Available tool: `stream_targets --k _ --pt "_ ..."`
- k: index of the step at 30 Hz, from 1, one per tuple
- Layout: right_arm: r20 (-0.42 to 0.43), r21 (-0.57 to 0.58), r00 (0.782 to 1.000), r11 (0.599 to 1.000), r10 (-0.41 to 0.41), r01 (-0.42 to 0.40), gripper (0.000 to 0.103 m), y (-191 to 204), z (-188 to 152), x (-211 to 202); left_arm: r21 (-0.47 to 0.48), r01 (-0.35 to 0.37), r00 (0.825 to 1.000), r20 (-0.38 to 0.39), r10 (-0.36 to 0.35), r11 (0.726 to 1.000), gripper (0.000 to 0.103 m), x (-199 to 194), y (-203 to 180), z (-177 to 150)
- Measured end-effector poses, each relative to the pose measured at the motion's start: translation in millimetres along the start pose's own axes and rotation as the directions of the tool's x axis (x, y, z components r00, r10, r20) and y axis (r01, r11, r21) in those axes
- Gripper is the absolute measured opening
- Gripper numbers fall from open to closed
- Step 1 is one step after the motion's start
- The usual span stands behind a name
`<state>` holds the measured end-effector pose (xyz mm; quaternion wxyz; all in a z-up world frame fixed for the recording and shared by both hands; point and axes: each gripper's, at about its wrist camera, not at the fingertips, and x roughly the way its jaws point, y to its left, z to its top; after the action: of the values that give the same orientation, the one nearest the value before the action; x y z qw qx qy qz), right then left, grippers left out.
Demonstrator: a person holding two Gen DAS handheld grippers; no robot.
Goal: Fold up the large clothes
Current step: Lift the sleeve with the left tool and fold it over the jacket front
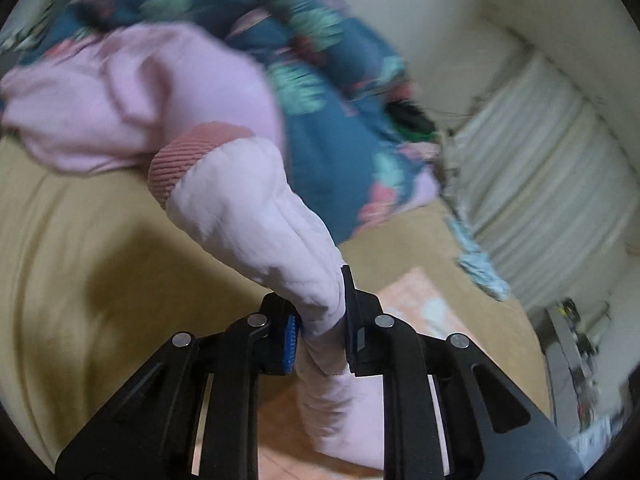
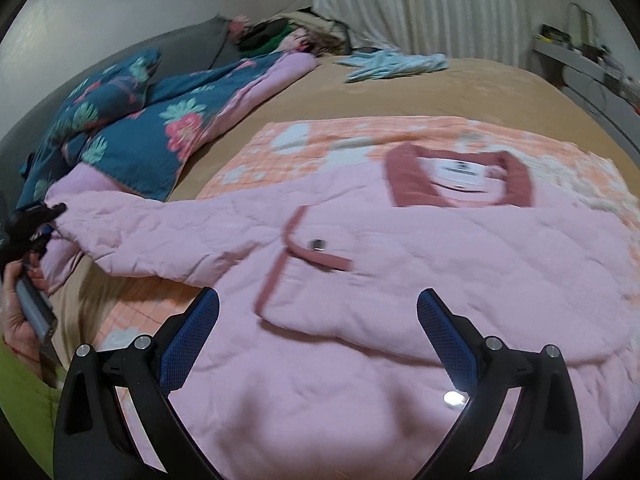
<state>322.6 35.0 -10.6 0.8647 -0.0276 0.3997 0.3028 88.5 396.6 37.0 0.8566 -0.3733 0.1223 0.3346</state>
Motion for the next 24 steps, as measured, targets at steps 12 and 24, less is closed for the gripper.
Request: stream_targets --k 12,24 --pt "0.030 0.114 0.991 0.986 -0.128 0.124 0.099 -68.3 -27.0 -76.7 0.217 0.174 0.985 -0.035 -0.171 0.960 0.010 -51.3 -127.2 -24.6" --pt "0.094 0.136 0.985 0.982 -0.146 0.132 0.099 -83.5 -42.4 -125.2 0.423 0.283 0.955 -0.039 -0.294 0.861 0.010 -103.2 -235.0 -47.0"
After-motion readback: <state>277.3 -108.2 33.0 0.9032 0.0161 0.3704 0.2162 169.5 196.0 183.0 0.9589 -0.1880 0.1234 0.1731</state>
